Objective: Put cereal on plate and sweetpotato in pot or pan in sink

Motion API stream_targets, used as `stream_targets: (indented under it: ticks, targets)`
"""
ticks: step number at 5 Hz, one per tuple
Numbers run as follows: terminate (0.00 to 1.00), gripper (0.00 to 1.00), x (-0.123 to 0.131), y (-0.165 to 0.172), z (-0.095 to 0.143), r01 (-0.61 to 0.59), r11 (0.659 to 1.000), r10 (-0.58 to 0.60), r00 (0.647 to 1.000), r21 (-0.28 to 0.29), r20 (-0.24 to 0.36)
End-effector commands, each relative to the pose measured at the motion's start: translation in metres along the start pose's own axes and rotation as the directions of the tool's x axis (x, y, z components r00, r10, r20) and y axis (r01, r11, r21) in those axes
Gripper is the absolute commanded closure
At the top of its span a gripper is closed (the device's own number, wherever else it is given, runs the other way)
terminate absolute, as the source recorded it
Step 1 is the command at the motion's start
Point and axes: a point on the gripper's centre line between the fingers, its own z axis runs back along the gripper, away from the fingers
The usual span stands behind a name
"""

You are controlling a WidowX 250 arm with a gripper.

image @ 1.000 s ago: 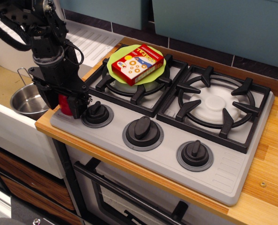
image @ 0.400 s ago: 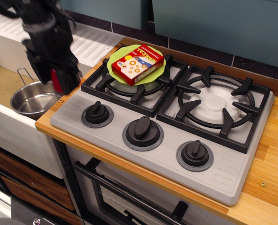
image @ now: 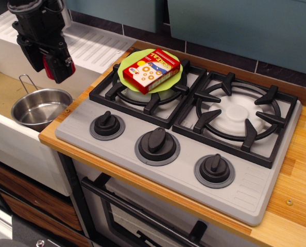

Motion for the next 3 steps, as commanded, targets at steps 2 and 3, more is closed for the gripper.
stream_targets:
  ticks: [2, 3]
  targets:
    - [0.00, 1.00, -0.011, 0.037, -0.038, -0.023, 1.000, 0.024, 0.998, -0.002, 0.060]
    - [0.00, 1.00, -0.019, 0.042, -0.047, -0.034, 0.999, 0.034, 0.998, -0.002, 0.057]
